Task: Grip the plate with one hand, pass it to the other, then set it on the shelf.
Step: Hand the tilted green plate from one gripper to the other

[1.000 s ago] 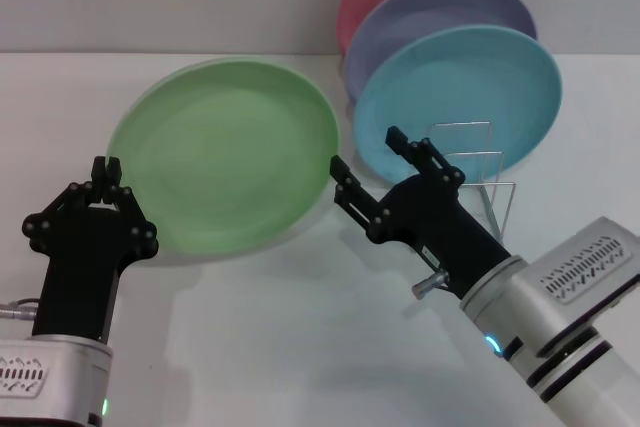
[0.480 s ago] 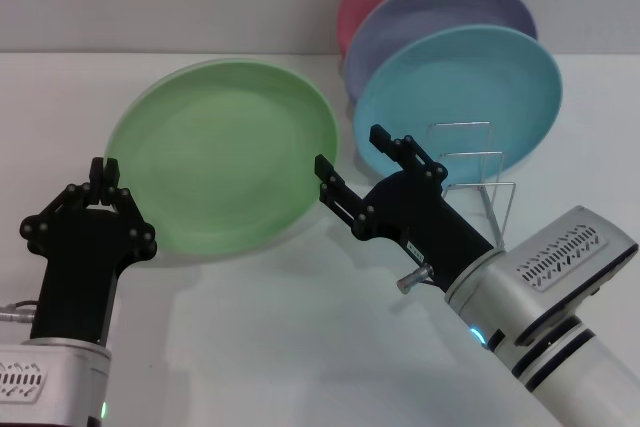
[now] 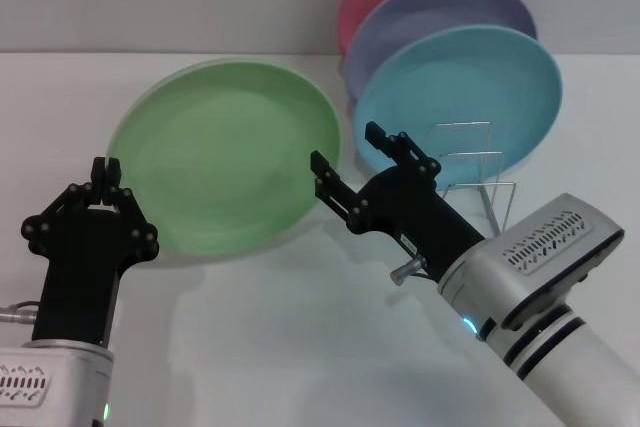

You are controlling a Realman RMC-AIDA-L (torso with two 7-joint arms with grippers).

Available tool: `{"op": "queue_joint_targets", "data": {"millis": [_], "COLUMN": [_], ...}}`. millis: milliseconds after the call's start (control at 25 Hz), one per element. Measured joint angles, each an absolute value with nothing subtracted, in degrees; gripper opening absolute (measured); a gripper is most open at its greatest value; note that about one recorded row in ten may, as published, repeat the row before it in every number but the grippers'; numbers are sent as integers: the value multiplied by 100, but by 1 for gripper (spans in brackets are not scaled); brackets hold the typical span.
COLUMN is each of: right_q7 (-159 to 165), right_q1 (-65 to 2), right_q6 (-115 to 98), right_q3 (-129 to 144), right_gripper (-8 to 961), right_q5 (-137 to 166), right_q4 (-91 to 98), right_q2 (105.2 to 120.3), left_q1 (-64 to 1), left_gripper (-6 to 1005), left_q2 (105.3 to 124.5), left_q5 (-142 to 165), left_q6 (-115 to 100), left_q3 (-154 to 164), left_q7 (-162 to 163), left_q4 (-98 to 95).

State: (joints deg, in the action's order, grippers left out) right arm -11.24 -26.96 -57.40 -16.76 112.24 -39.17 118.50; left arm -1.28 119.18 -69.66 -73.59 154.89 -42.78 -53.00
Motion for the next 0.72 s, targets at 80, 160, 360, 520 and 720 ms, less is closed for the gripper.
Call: {"op": "queue_joint_targets", "data": {"millis": [80,160,360,520,720], "right_q7": [-1124,-1124,-1124,-1125,-1125], "right_q1": [-2706,-2722,-2752,-2788,-2795], "right_q6": [-5725,-5688,-5671,-5662,-5627], "right_q3": [-1677,-1681,-1712,-1730,-1742], "right_gripper": [734,734,730,725,720], "right_q5": [11224,11223,11224,11224,11223], "right_q4": [-3908,-3898,-3888,-3883,-3883], "right_q2": [11856,11869,11875,11874,11874], "left_q1": [-125,-123,-122,-123,-129], "left_gripper": [29,29,29,29,29], "left_q2": [11918,11918,11918,11918,11918], "left_q5": [-6984,-7020,-7038,-7041,-7041], "left_q6": [-7359,-7359,-7363,-7375,-7376], "left_q3": [15499,15519,15544,15548,15551], "left_q7": [-4316,-4342,-4398,-4403,-4404], "left_q4": [-5336,-5361,-5371,-5379,-5379]}}
